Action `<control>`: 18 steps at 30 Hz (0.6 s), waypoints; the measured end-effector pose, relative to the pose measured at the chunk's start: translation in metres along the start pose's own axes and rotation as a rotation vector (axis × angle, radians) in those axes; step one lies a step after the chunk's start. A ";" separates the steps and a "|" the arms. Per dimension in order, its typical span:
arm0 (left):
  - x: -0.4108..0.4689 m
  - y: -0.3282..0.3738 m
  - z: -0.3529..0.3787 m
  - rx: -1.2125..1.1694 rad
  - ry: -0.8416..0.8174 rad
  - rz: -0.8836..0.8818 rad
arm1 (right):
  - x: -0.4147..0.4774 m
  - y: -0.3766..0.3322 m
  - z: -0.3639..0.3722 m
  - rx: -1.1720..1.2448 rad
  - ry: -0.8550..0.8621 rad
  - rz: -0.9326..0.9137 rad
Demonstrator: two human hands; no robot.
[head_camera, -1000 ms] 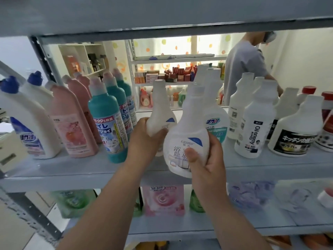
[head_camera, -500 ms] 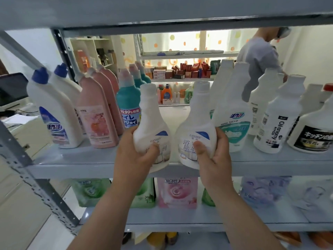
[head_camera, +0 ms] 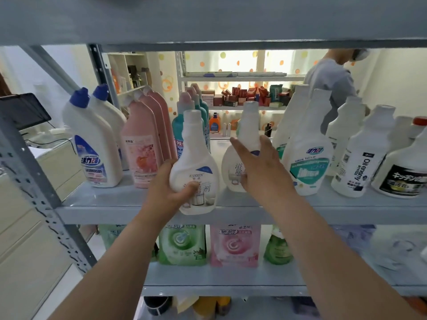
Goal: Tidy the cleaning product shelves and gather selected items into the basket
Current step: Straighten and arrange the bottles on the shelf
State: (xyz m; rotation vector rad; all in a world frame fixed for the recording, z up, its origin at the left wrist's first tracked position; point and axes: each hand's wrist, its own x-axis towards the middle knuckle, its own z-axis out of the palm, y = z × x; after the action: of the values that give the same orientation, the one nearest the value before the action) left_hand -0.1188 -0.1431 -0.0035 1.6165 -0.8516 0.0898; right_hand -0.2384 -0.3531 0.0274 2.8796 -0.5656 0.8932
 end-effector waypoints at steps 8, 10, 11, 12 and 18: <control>0.000 -0.010 0.000 -0.093 -0.012 -0.009 | 0.046 -0.008 0.017 -0.005 -0.099 0.096; 0.001 -0.014 -0.001 -0.091 -0.003 -0.017 | 0.057 -0.008 0.023 0.036 -0.117 0.117; 0.001 -0.015 -0.002 -0.090 0.003 -0.022 | 0.062 -0.009 0.026 0.052 -0.124 0.120; 0.001 -0.017 -0.003 -0.088 0.009 -0.027 | 0.066 -0.009 0.028 0.063 -0.129 0.122; 0.003 -0.021 -0.003 -0.103 0.005 -0.043 | 0.060 -0.012 0.035 0.146 -0.118 0.161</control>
State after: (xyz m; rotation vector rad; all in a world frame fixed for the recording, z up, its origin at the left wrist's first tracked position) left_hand -0.1039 -0.1419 -0.0186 1.5367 -0.8049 0.0191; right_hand -0.1699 -0.3678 0.0319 3.0702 -0.7850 0.8202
